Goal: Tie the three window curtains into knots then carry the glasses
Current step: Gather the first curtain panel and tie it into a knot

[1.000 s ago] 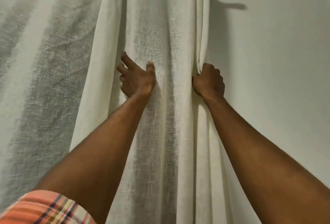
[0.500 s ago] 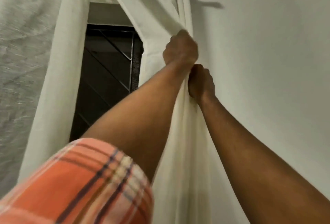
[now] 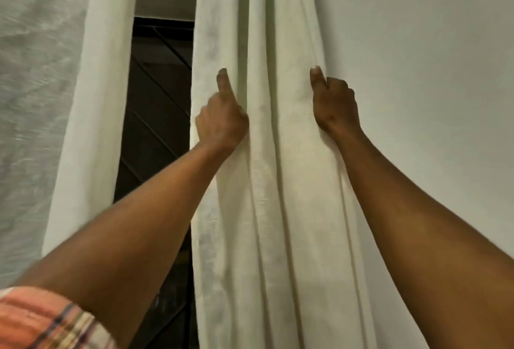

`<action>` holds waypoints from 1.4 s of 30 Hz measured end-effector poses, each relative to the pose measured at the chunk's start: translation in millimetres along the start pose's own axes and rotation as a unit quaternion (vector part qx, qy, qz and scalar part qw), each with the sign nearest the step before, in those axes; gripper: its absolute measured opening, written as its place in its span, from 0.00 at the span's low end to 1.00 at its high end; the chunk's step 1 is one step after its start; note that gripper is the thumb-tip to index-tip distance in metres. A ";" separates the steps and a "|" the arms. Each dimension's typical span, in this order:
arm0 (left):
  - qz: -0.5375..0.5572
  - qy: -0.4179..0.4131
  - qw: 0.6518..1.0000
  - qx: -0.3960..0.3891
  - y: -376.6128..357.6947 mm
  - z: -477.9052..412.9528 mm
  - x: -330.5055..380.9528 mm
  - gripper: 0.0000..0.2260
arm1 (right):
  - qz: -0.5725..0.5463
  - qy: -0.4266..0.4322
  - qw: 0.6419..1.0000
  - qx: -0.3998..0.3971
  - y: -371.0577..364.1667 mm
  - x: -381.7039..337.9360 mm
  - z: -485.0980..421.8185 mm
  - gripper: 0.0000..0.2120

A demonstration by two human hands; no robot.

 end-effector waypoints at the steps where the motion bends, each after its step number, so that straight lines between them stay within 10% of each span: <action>1: 0.001 0.011 1.000 0.013 4.2 0.0 -14.2 0.33 | -0.018 0.002 1.000 0.011 -0.1 -3.8 1.0 0.24; 17: -0.002 -0.237 0.957 0.166 75.9 7.0 90.1 0.17 | -0.018 0.050 0.998 -0.021 -19.1 -36.2 20.0 0.08; 31: -0.047 -0.013 0.988 -0.150 11.6 27.4 24.2 0.09 | 0.091 -0.031 0.995 0.017 4.4 -14.3 42.5 0.12; 42: 0.000 0.088 0.996 -0.034 43.2 41.6 -34.2 0.07 | 0.155 -0.044 0.971 0.175 69.0 -19.3 63.6 0.14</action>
Point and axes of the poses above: each hand's wrist, its own z-axis away from the middle knuckle, its own y-axis out of the back of the hand, x = y × z, the point moved 10 cm from there along -z, towards the middle knuckle, and after that the axes turned 8 degrees about -z, right-handed, at the moved point
